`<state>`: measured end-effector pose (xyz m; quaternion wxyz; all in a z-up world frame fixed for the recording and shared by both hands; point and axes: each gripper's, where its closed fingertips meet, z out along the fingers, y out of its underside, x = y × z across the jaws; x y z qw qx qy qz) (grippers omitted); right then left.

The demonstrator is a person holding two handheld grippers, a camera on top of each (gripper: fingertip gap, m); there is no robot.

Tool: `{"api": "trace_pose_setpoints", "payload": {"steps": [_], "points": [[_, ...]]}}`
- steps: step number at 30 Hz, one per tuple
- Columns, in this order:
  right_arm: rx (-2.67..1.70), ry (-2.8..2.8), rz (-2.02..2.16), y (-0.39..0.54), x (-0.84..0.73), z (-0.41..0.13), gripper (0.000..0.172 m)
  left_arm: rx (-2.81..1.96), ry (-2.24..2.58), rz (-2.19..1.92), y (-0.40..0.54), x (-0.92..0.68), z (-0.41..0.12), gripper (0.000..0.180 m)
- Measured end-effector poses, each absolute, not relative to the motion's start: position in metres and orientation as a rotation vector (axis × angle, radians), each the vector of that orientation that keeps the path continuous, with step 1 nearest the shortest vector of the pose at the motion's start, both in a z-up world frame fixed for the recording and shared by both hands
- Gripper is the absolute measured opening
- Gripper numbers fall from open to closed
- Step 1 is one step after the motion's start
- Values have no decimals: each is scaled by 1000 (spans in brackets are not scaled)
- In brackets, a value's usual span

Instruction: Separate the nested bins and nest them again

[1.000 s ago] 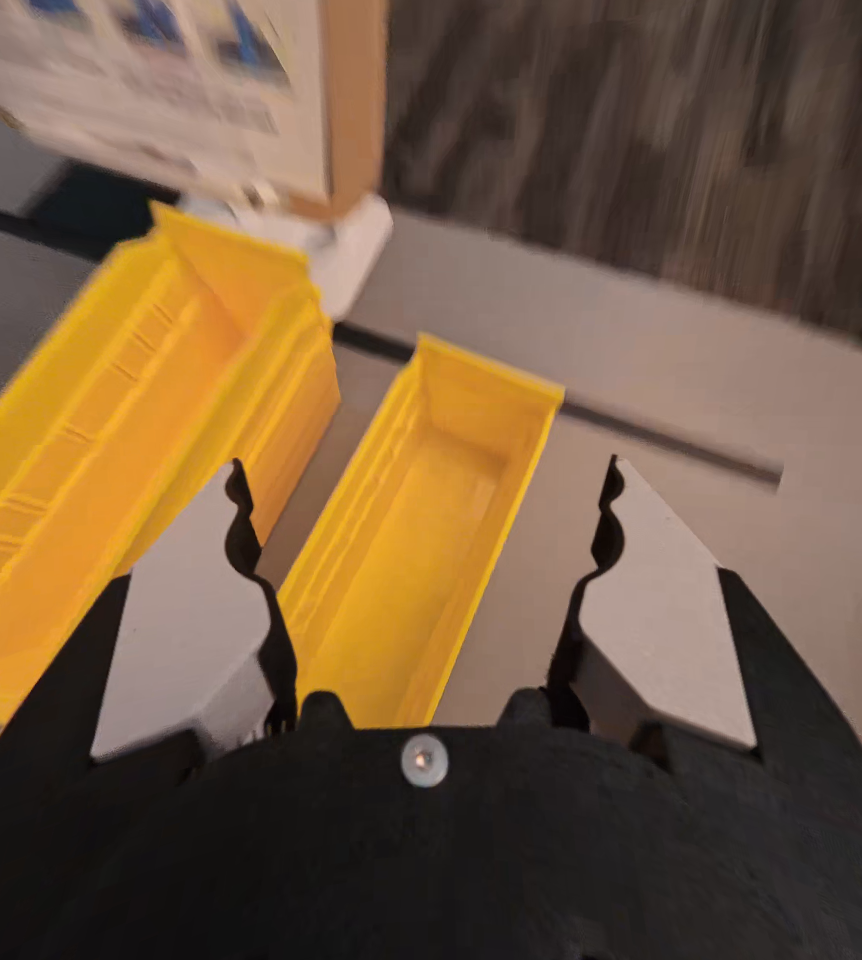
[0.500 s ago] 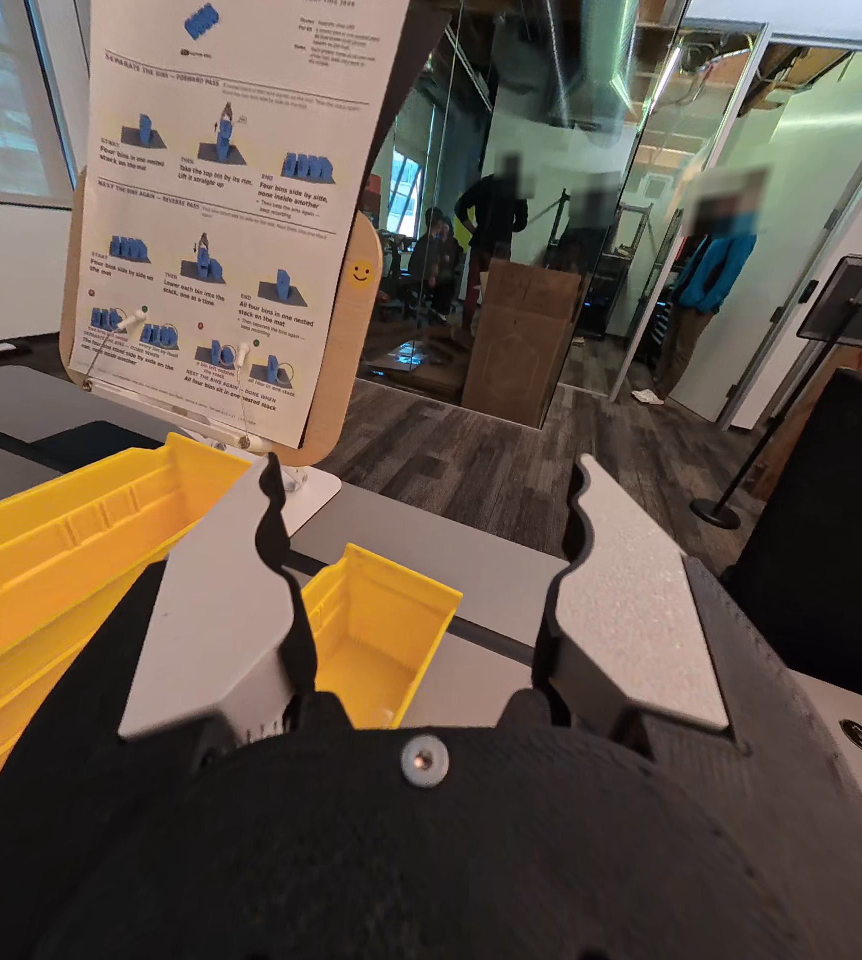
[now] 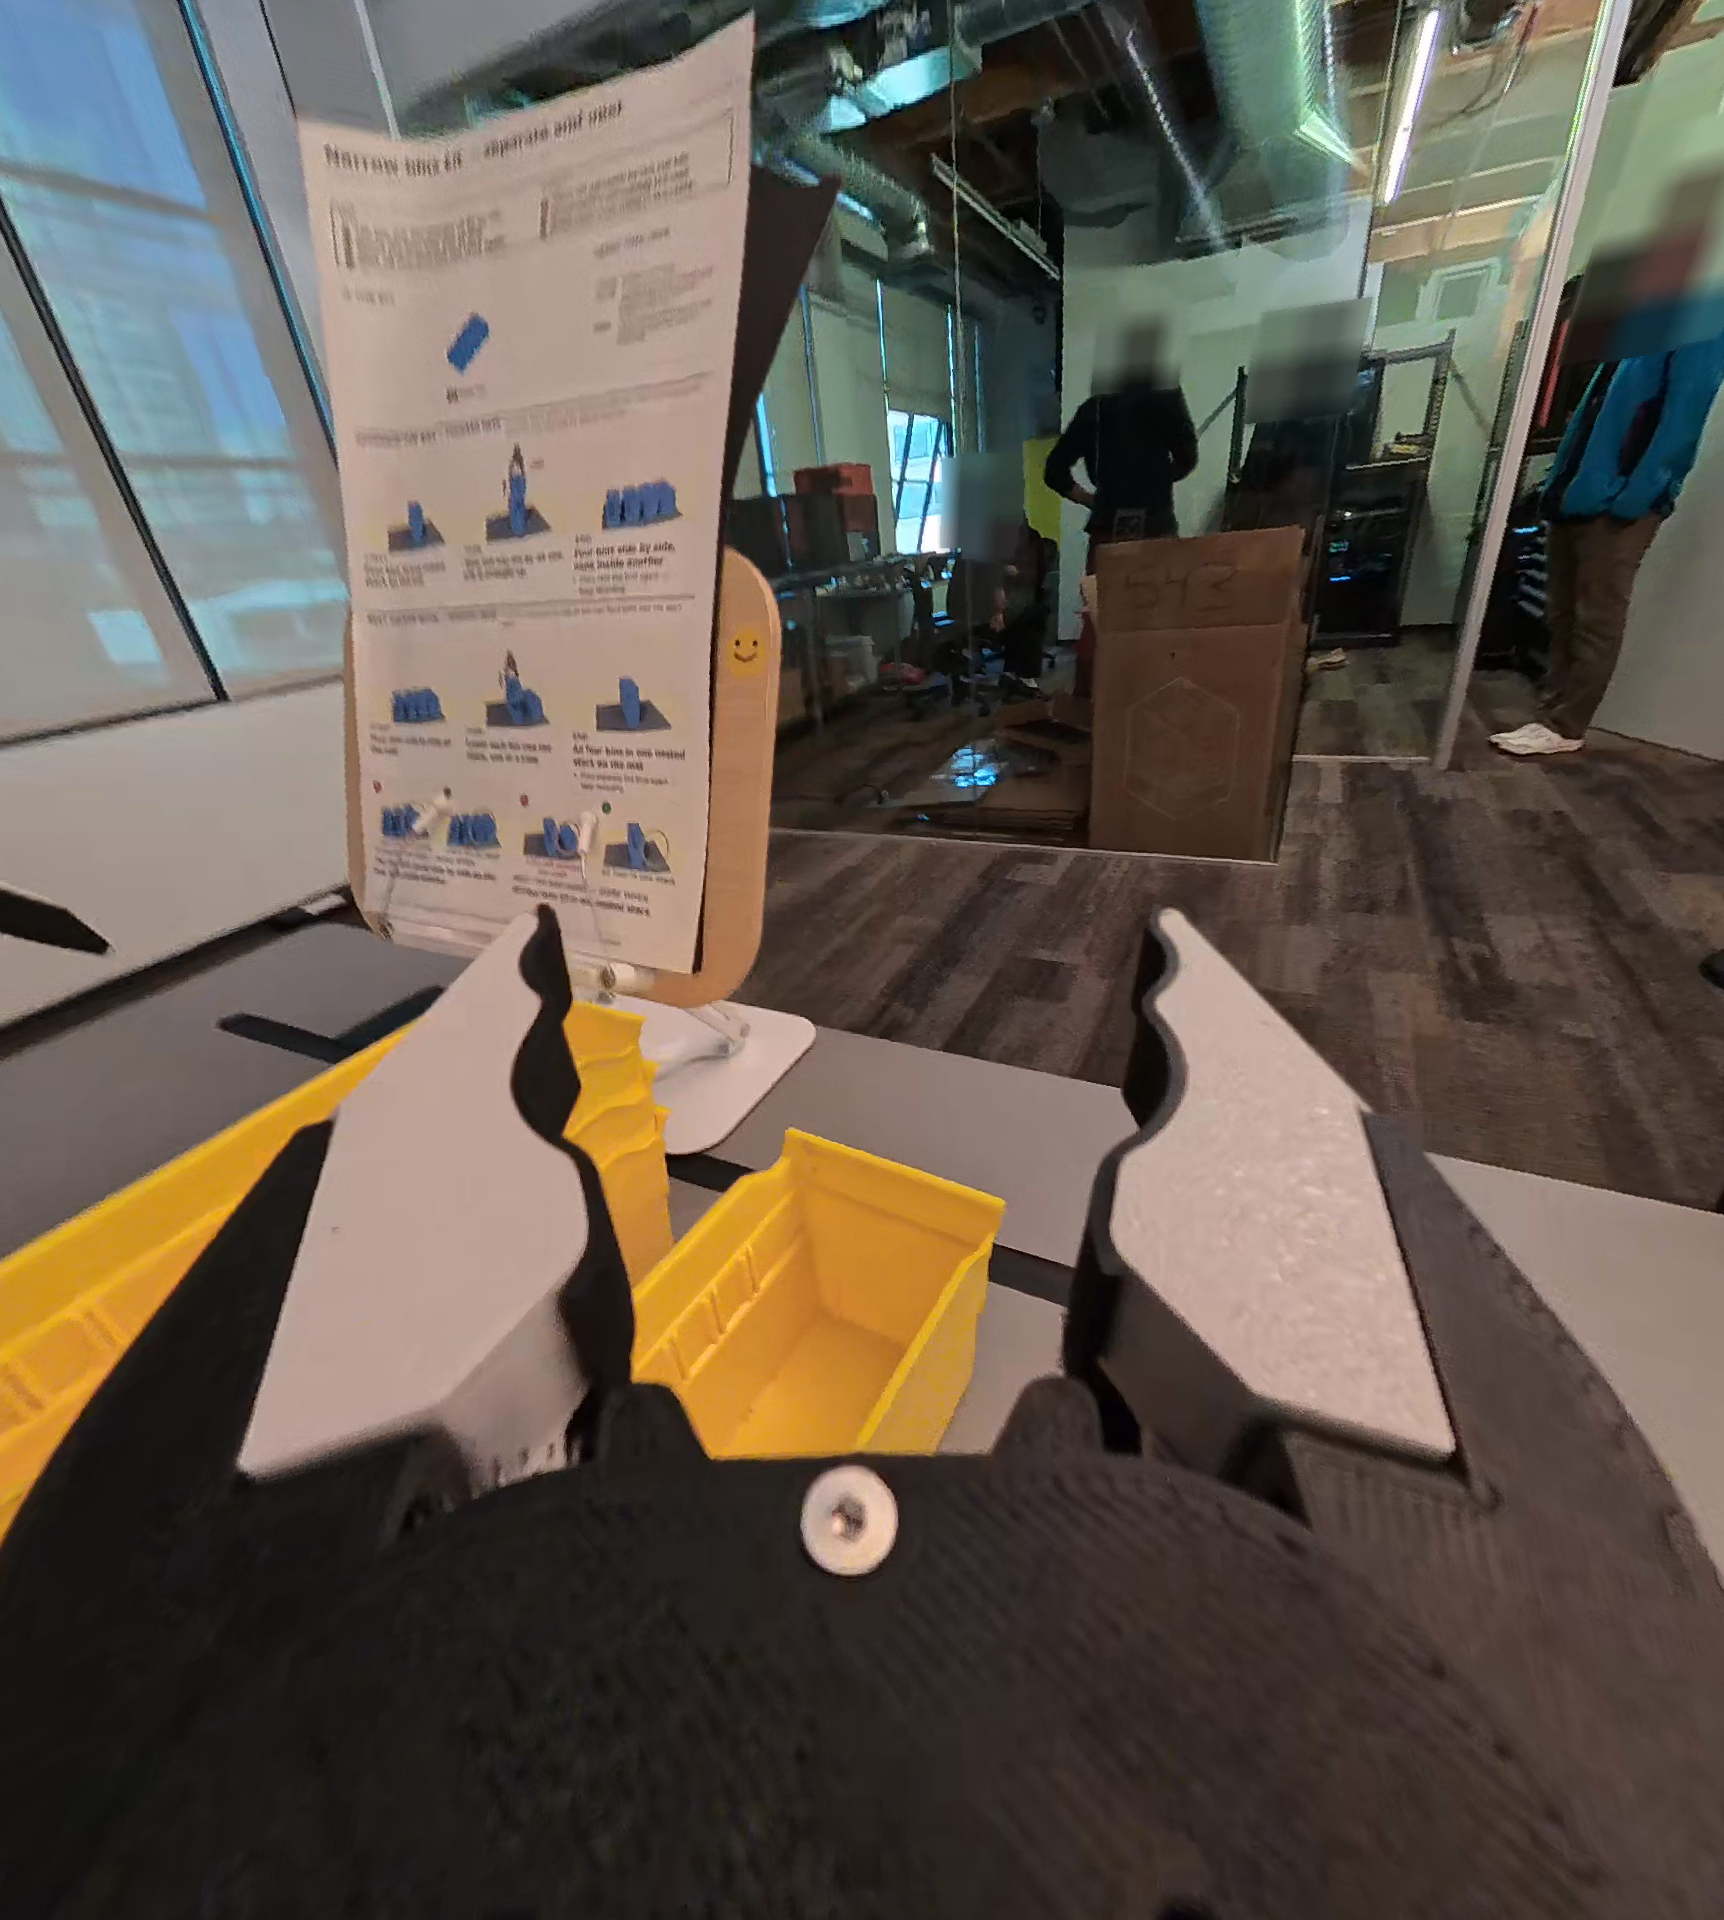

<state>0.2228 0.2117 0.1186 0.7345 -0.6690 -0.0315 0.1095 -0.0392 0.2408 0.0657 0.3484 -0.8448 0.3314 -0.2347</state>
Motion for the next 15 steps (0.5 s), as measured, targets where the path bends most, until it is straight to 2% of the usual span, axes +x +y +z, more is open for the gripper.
{"api": "trace_pose_setpoints", "payload": {"steps": [5, 15], "points": [[-1421, -16, 314, 202, 241, 127, 107, -2361, 835, -524, 243, -18, 49, 143], [-1444, 5, 409, 203, 246, 122, 106, -2726, 790, -161, 250, -2, -19, 154]]}}
